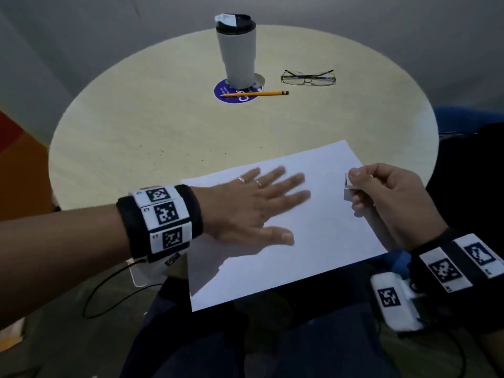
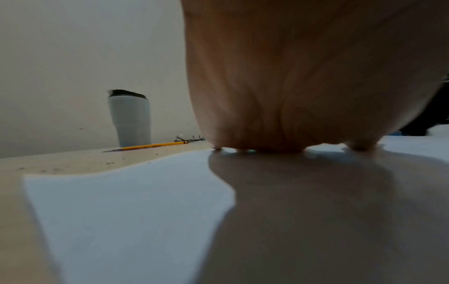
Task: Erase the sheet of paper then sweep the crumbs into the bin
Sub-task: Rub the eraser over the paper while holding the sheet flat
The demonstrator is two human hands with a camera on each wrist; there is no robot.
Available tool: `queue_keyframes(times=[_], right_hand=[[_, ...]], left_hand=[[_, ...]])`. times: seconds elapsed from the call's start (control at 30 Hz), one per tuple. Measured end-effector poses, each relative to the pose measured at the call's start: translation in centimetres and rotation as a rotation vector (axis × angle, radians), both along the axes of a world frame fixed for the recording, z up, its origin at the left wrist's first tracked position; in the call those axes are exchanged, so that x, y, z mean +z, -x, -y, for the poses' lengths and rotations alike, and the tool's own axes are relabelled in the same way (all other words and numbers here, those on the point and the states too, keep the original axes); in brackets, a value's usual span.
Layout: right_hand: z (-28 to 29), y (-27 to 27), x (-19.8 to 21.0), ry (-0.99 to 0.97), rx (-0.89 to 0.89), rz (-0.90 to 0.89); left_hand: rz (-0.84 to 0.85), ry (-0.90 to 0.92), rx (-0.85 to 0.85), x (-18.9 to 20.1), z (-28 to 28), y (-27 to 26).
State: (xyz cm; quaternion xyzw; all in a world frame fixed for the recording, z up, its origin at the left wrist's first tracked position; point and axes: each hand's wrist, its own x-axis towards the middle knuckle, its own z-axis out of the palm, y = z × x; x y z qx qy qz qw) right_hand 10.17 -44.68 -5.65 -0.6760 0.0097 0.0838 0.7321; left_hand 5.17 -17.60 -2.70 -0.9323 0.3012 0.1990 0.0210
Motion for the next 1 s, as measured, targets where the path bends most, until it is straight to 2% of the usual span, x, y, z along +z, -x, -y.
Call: queue_keyframes(times=[0.13,0.17,0.33,0.4,0.53,0.63,0.73,0.8,0.87,1.0], right_hand=[[0.0,0.4,0.2,-0.003,-0.002,0.013],[-0.1,0.5,0.3,-0.009,-0.007,0.009],[0.1,0.8,1.4,-0.056,-0.028,-0.090],[0.2,1.1,1.9,-0.020,-0.024,-0.084],[0.2,1.6,2.4,0.428,0.032,0.139],[-0.5,1.9,2.8,0.620,0.121,0.209],[-1.3,2.5,2.7,0.723,0.230,0.282],[-1.8,2.8,2.9,0.799,0.274,0.390],[-2.4,3.1,2.8,0.862,0.271,0.516],[-4.1,4.1,1.7,0.921,0.299,0.639]], left_hand=[[0.055,-0.171,0.584,0.6,-1.8,-0.9],[0.060,-0.164,0.653,0.7,-2.2,-0.7],[-0.067,0.076,0.516,0.2,-0.9,4.9],[-0.040,0.104,0.511,-0.6,-0.7,6.9],[0.065,0.136,0.572,-1.7,-0.5,9.0],[0.111,0.163,0.599,-2.1,-0.1,9.5],[0.144,0.169,0.588,-2.6,-0.1,9.4],[0.166,0.177,0.583,-2.7,-0.2,9.2],[0.174,0.179,0.587,-2.8,-0.1,8.7],[0.178,0.161,0.580,-2.8,0.0,8.2]])
